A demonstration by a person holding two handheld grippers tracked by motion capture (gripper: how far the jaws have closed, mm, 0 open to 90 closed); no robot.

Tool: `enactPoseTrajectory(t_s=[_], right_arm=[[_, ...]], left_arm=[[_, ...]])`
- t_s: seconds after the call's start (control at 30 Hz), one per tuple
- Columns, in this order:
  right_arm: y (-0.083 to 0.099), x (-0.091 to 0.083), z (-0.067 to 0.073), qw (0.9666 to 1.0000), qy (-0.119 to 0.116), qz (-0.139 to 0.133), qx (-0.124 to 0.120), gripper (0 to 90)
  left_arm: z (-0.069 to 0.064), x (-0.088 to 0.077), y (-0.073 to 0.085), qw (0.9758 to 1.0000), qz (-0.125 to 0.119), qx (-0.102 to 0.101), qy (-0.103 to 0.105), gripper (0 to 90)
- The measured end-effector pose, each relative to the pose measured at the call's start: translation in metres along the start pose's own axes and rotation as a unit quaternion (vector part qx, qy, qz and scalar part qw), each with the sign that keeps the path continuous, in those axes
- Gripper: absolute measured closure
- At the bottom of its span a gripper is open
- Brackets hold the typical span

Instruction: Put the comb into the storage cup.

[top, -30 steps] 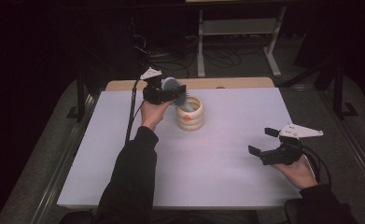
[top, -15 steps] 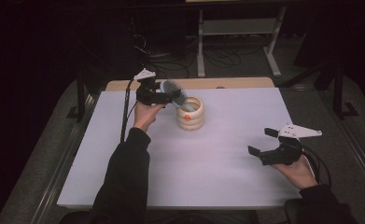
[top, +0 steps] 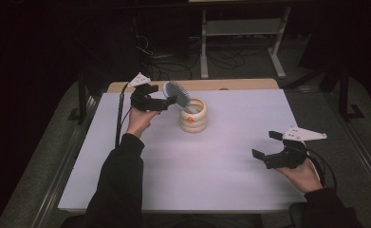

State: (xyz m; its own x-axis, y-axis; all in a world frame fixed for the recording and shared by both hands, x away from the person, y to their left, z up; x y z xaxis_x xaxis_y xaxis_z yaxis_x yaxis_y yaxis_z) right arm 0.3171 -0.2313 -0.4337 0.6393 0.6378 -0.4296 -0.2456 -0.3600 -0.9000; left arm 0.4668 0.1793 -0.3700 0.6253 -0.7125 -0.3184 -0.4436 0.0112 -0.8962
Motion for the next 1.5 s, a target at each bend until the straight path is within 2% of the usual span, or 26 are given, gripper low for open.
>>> enactPoseTrajectory(t_s=[0.13, 0.47, 0.73, 1.07, 1.5], right_arm=[[0.0, 0.0, 0.0, 1.0, 0.001, 0.001, 0.0, 0.0], [0.001, 0.0, 0.0, 1.0, 0.001, 0.003, 0.001, 0.0], [0.001, 0.0, 0.0, 1.0, 0.001, 0.004, 0.0, 0.0], [0.002, 0.001, 0.0, 1.0, 0.003, 0.007, -0.001, 0.0], [0.003, -0.001, 0.0, 1.0, 0.004, 0.006, 0.0, 0.0]], left_arm=[[0.0, -0.008, 0.002, 0.9999, -0.002, 0.008, 0.007, 0.0], [0.003, -0.021, 0.006, 0.9999, -0.005, 0.012, 0.011, 0.0], [0.004, -0.028, 0.015, 0.9997, -0.003, 0.011, 0.02, 0.0], [0.001, -0.04, 0.026, 0.9993, -0.007, 0.02, 0.029, 0.0], [0.003, -0.055, 0.039, 0.9992, 0.001, 0.03, 0.026, 0.0]])
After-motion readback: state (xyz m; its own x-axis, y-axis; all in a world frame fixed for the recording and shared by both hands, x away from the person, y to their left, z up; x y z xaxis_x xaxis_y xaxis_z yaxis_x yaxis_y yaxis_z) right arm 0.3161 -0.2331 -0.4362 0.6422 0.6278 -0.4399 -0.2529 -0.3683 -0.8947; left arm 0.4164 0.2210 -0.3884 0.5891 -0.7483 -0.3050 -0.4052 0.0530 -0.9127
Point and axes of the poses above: each handheld gripper's, and its own axes: x roughly forward along the jaws, y roughly out of its underside, z roughly to its left, the point moved 3 cm from there along x, roughly forward along the jaws, and after that the axes turned 10 degrees about -x, right-handed, at the moved point
